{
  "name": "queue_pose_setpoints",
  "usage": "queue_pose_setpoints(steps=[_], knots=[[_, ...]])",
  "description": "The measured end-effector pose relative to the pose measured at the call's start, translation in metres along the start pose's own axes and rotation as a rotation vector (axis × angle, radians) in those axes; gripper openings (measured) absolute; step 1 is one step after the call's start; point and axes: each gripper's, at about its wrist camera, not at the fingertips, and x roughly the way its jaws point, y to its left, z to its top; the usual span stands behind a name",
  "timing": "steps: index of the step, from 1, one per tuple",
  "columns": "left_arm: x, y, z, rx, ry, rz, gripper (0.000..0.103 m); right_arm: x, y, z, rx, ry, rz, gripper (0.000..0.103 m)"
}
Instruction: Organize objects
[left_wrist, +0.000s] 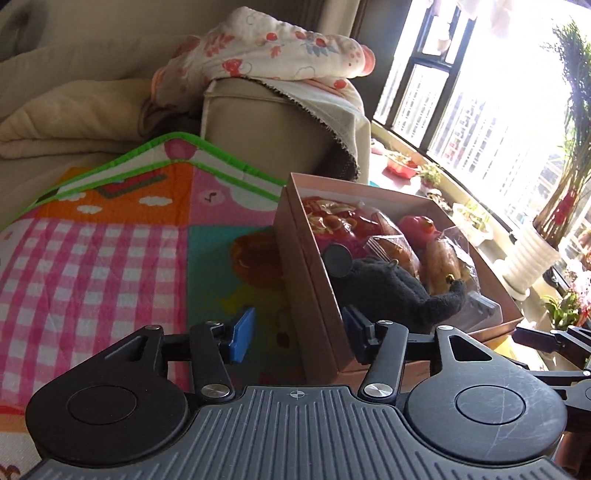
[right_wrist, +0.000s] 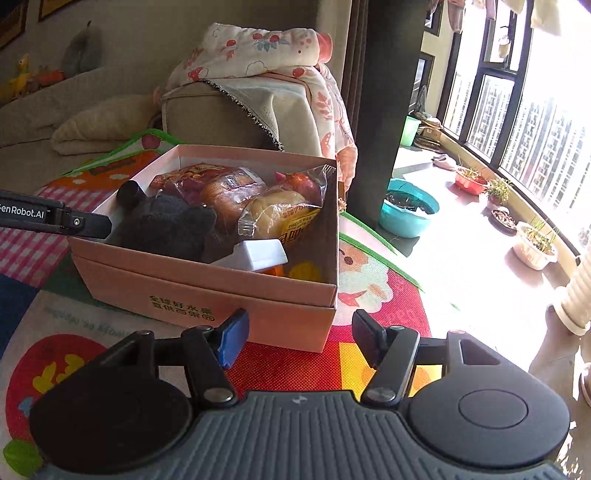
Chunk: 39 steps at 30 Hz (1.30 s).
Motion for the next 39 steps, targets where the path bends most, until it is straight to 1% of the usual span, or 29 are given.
queue_pose_setpoints(steps=[1, 3, 4, 6, 11, 15, 17, 19, 21, 22, 24, 26, 28, 29, 31, 32, 34, 36, 37, 38, 39], knots=[[0.0, 0.006, 0.001, -0.011, -0.014, 0.033, 0.078, 0.005, 0.006, 0.002, -0.003, -0.005, -0.003, 0.062], [0.003, 0.021, 0.004, -0.035, -0.042, 0.095, 0.09, 0.016, 0.019, 0.01, -0.006, -0.02, -0.009, 0.062], [0.006, 0.027, 0.006, -0.042, -0.046, 0.111, 0.096, 0.022, 0.024, 0.015, 0.007, -0.018, -0.001, 0.062], [0.013, 0.044, 0.014, -0.036, -0.06, 0.147, 0.102, 0.031, 0.033, 0.026, 0.032, -0.018, 0.027, 0.062], [0.022, 0.069, 0.031, 0.001, -0.089, 0.199, 0.102, 0.043, 0.059, 0.038, 0.02, -0.042, 0.058, 0.063], [0.023, 0.074, 0.032, 0.001, -0.105, 0.192, 0.102, 0.041, 0.071, 0.037, -0.011, -0.066, 0.026, 0.068], [0.016, 0.07, 0.029, -0.002, -0.12, 0.199, 0.101, 0.038, 0.071, 0.036, -0.01, -0.069, 0.011, 0.073], [0.001, 0.064, 0.024, 0.006, -0.157, 0.205, 0.101, 0.03, 0.069, 0.033, -0.001, -0.068, 0.016, 0.083], [-0.023, 0.055, 0.011, 0.033, -0.198, 0.182, 0.101, 0.018, 0.069, 0.025, 0.007, -0.067, 0.029, 0.09], [-0.033, 0.051, 0.003, 0.047, -0.198, 0.171, 0.101, 0.011, 0.071, 0.02, 0.011, -0.066, 0.032, 0.097], [-0.048, 0.044, -0.019, 0.074, -0.177, 0.152, 0.101, -0.002, 0.075, 0.008, 0.026, -0.059, 0.034, 0.103], [-0.057, 0.037, -0.043, 0.093, -0.147, 0.137, 0.101, -0.011, 0.08, -0.005, 0.038, -0.04, 0.04, 0.103], [-0.063, 0.031, -0.067, 0.096, -0.108, 0.142, 0.101, -0.017, 0.088, -0.02, 0.031, -0.005, 0.036, 0.103], [-0.064, 0.029, -0.076, 0.094, -0.096, 0.145, 0.101, -0.019, 0.092, -0.026, 0.024, 0.009, 0.028, 0.103], [-0.063, 0.027, -0.091, 0.088, -0.074, 0.151, 0.101, -0.018, 0.101, -0.04, -0.008, 0.039, -0.013, 0.103], [-0.061, 0.026, -0.097, 0.085, -0.062, 0.16, 0.101, -0.02, 0.103, -0.045, -0.008, 0.022, -0.028, 0.103], [-0.058, 0.021, -0.101, 0.112, -0.064, 0.191, 0.101, -0.021, 0.102, -0.045, -0.002, 0.027, -0.062, 0.103], [-0.056, 0.018, -0.102, 0.126, -0.05, 0.204, 0.101, -0.019, 0.095, -0.045, 0.034, 0.037, -0.037, 0.103], [-0.054, 0.017, -0.103, 0.131, -0.04, 0.216, 0.101, -0.017, 0.088, -0.047, 0.078, 0.043, -0.01, 0.103], [-0.053, 0.016, -0.103, 0.136, -0.038, 0.224, 0.102, -0.017, 0.079, -0.05, 0.124, 0.031, 0.025, 0.103], [-0.053, 0.015, -0.103, 0.138, -0.038, 0.232, 0.102, -0.016, 0.076, -0.051, 0.124, 0.011, 0.027, 0.103]])
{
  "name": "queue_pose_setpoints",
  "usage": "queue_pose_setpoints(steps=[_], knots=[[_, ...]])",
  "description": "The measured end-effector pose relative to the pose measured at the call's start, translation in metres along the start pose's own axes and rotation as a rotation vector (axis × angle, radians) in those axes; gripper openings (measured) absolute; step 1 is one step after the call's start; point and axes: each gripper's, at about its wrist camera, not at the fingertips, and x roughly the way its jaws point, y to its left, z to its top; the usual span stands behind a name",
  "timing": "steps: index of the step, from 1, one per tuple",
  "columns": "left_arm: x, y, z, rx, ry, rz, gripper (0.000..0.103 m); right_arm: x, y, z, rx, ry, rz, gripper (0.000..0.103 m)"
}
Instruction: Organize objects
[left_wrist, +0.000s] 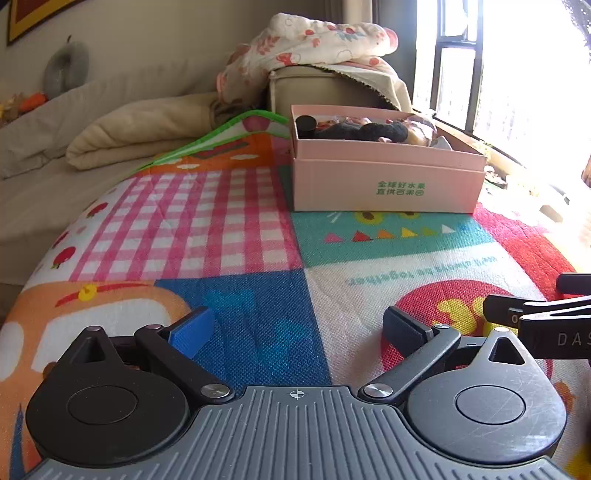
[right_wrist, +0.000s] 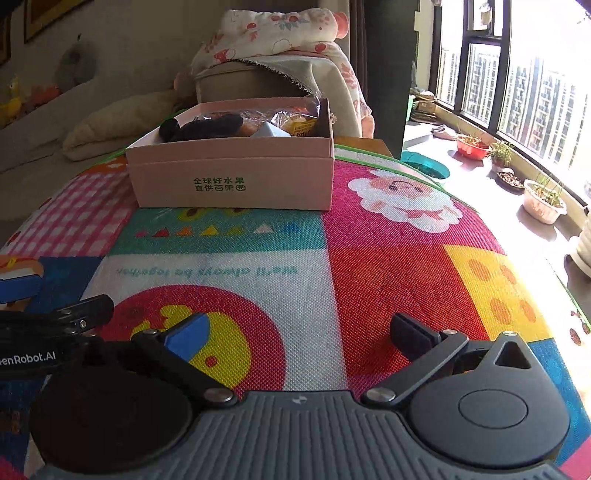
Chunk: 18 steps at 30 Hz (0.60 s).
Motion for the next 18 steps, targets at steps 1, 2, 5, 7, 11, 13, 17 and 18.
queue_pose_setpoints(steps=[1, 2, 5, 7, 11, 13, 17, 18], knots=[[0.0, 0.0, 0.0, -0.002, 0.0, 0.003, 0.102, -0.001, -0.001, -0.001, 0.0, -0.006, -0.008, 0.103], [0.001, -0.001, 0.0, -0.003, 0.001, 0.007, 0.102, -0.002, -0.001, -0.002, 0.002, -0.012, -0.016, 0.103], [0.002, -0.002, 0.001, -0.012, 0.004, 0.014, 0.103, -0.002, 0.007, -0.003, -0.041, -0.042, -0.051, 0.103], [0.004, -0.003, 0.002, -0.016, 0.006, 0.021, 0.103, 0.0, 0.008, -0.002, -0.043, -0.045, -0.049, 0.103], [0.007, -0.004, 0.003, -0.025, 0.008, 0.029, 0.103, 0.003, 0.006, -0.001, -0.014, -0.042, -0.039, 0.103], [0.007, -0.004, 0.003, -0.029, 0.008, 0.029, 0.103, 0.002, 0.007, -0.002, -0.008, -0.048, -0.042, 0.103], [0.007, -0.004, 0.004, -0.028, 0.008, 0.029, 0.103, 0.002, 0.005, -0.004, 0.005, -0.051, -0.036, 0.103], [0.007, -0.004, 0.004, -0.028, 0.008, 0.03, 0.103, 0.003, 0.005, -0.004, 0.006, -0.051, -0.034, 0.103]])
